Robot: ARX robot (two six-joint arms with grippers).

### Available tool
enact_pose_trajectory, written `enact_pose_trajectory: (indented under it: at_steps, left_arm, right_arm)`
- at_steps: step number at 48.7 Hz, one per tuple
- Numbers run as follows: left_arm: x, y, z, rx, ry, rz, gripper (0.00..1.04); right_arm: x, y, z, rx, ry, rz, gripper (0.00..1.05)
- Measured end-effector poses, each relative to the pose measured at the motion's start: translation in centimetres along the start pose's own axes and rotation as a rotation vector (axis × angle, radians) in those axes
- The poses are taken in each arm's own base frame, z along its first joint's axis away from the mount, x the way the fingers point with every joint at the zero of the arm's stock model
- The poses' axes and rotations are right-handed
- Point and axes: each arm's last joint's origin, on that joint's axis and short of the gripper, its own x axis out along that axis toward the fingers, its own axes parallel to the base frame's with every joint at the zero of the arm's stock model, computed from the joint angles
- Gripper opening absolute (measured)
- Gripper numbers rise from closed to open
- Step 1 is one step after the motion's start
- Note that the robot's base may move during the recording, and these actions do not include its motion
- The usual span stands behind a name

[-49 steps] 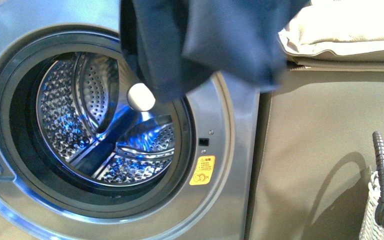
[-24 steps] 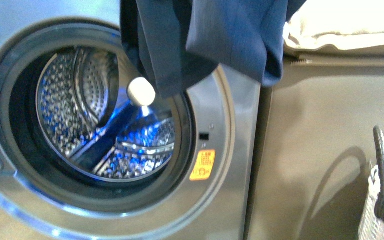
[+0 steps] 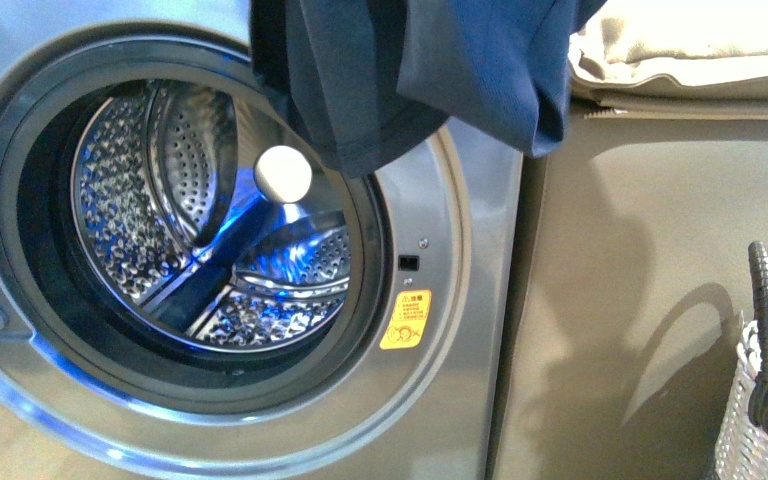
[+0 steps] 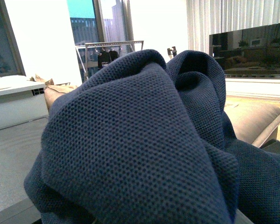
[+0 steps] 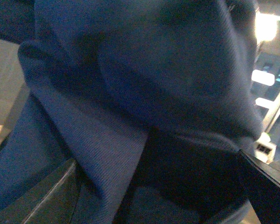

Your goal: Collect clothes from washing machine

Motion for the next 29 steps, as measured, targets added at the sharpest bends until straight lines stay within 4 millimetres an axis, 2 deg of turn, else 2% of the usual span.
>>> enact_pose_trajectory:
  at_steps: [9, 16, 23, 29]
  left_arm:
    - [0.0, 0.0, 0.0, 0.0, 0.0, -0.002, 0.12]
    - [0.0, 0.0, 0.0, 0.0, 0.0, -0.002, 0.12]
    - [0.0, 0.0, 0.0, 0.0, 0.0, -0.002, 0.12]
    - [0.0, 0.0, 0.0, 0.0, 0.0, -0.001, 0.12]
  right_arm:
    - [-1.2, 0.6, 1.6, -0.117, -0.039, -0.082, 0.97]
    - [-1.6, 1.4, 2.4, -0.183, -0.057, -0.066, 0.97]
    - [-1.0, 1.5, 1.7, -0.2, -0.028, -0.034, 0.97]
    - [0.5, 0.7, 0.8, -0.173, 0.022, -0.001, 0.97]
